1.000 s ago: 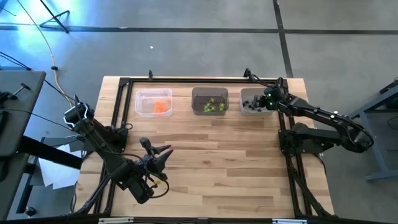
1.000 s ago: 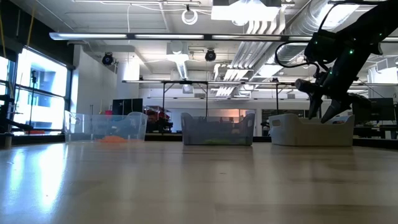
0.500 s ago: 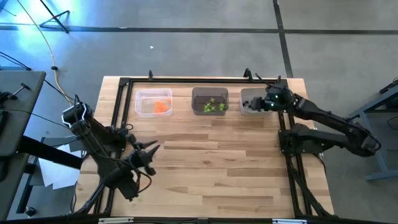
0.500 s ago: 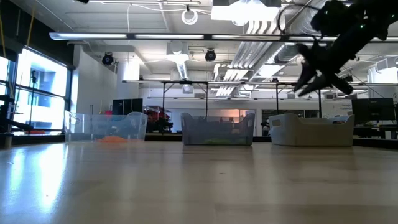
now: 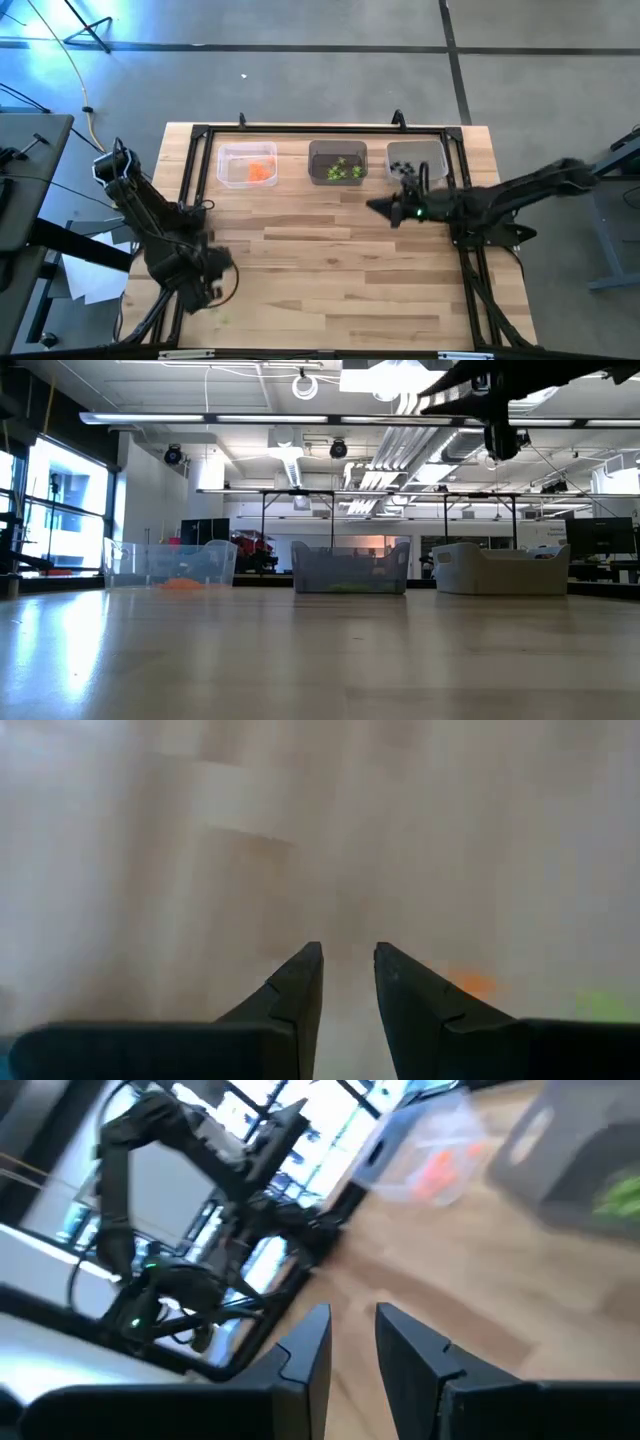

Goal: Sort Halloween decoration
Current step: Put the orange spider toy into the transparent bin

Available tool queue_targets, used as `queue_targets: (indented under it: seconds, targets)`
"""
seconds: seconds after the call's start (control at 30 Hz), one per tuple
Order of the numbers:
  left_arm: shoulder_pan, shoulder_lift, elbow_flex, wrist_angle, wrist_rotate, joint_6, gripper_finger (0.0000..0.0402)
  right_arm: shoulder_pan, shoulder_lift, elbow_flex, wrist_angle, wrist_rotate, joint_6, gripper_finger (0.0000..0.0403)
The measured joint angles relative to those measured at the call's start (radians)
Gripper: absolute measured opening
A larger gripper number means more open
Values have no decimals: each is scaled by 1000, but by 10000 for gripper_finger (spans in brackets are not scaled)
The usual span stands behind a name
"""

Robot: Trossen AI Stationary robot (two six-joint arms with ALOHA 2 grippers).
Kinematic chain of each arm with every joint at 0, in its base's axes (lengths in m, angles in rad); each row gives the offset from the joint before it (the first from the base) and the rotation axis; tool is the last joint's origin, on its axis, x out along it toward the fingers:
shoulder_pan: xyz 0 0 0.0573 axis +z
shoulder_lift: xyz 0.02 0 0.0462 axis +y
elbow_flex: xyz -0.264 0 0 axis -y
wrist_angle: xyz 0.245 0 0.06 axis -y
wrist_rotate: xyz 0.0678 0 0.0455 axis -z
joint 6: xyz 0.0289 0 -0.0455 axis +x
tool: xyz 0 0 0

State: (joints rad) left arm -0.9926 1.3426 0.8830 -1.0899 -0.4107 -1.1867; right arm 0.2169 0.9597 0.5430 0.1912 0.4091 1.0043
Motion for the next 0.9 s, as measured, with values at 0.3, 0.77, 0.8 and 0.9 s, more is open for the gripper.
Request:
queue_targets:
  seconds: [0.3, 0.77, 0.8, 0.9]
  targets:
    - [-68, 3, -113, 301, 109, -59, 84, 201, 286, 10, 307, 83, 80, 78]
    - [-109, 64, -200, 554, 298, -23, 100, 258, 570, 289, 225, 8, 62, 78]
    - [-109, 69, -200, 565, 301, 0, 105, 258, 576, 308, 190, 8, 51, 78]
    - [-109, 81, -200, 574, 301, 76, 122, 257, 589, 366, 73, 3, 43, 78]
